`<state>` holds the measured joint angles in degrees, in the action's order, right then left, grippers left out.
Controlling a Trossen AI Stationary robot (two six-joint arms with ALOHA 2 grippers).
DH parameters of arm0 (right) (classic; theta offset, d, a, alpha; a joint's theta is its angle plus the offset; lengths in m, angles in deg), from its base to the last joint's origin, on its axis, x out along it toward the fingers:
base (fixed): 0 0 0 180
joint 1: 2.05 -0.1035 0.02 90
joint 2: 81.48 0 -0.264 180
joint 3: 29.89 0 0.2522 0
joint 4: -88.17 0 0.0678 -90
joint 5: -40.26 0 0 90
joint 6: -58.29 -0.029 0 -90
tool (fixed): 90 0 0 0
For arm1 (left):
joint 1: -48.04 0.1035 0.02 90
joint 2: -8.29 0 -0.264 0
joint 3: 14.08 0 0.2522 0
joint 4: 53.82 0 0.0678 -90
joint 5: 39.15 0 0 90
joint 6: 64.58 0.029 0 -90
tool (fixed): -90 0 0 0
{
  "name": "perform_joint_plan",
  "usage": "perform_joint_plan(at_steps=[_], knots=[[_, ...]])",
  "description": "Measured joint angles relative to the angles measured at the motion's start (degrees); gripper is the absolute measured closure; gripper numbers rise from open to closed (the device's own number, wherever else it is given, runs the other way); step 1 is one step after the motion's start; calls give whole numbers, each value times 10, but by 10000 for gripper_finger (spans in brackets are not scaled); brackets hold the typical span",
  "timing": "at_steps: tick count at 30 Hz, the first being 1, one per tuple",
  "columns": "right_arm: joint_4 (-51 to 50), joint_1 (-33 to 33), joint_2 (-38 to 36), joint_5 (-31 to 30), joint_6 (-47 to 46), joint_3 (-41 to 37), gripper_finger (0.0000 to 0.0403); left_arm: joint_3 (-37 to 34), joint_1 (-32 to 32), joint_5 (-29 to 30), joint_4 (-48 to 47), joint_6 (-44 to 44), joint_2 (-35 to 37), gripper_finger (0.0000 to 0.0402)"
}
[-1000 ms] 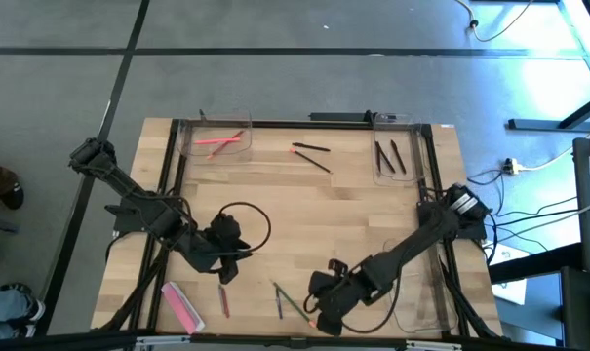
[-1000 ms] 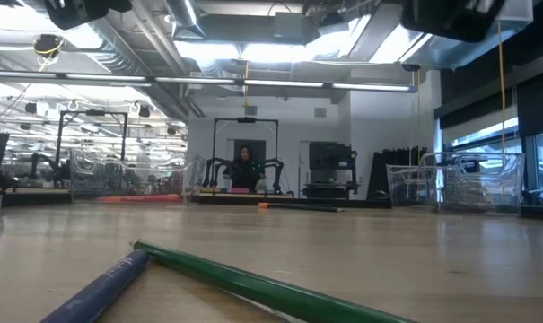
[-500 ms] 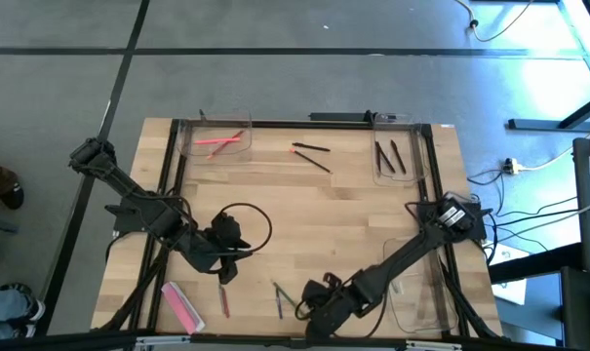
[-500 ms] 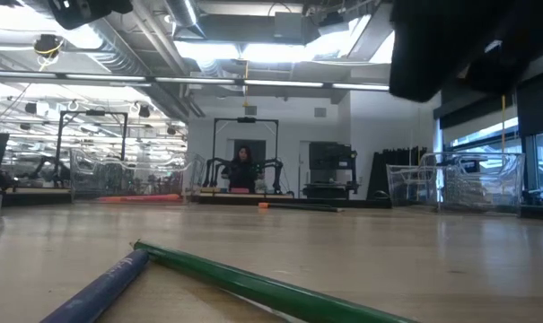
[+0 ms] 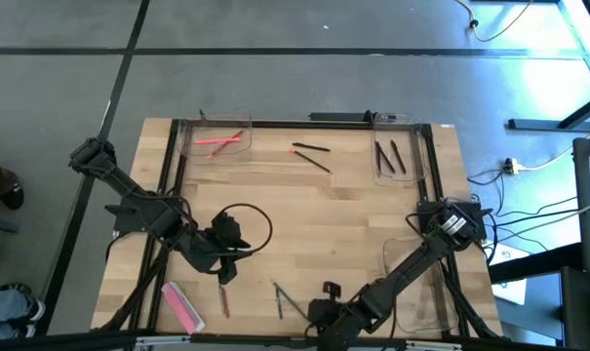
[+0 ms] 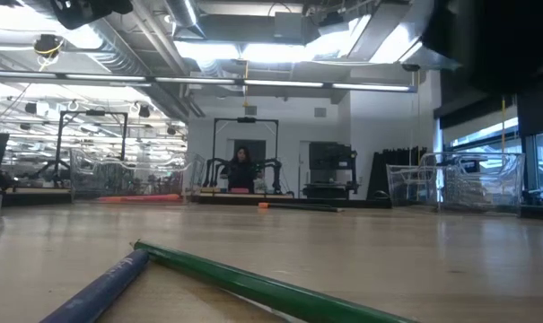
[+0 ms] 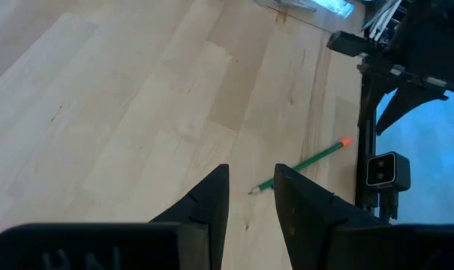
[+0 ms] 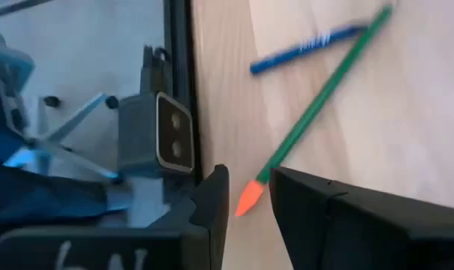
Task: Sort crayons/erasers/pens/pencils in bins
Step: Put the green pencil into the top left transparent bin
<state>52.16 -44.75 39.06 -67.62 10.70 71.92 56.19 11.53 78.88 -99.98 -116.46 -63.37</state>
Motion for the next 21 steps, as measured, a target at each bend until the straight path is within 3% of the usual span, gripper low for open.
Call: perform_joint_plan(at_steps=[9,21], knots=[[45,-2,24,-5,120,-2,303,0,0,0,0,0,0,303],[13,-15,34,-6,73,-2,303,0,0,0,1,2,0,303]])
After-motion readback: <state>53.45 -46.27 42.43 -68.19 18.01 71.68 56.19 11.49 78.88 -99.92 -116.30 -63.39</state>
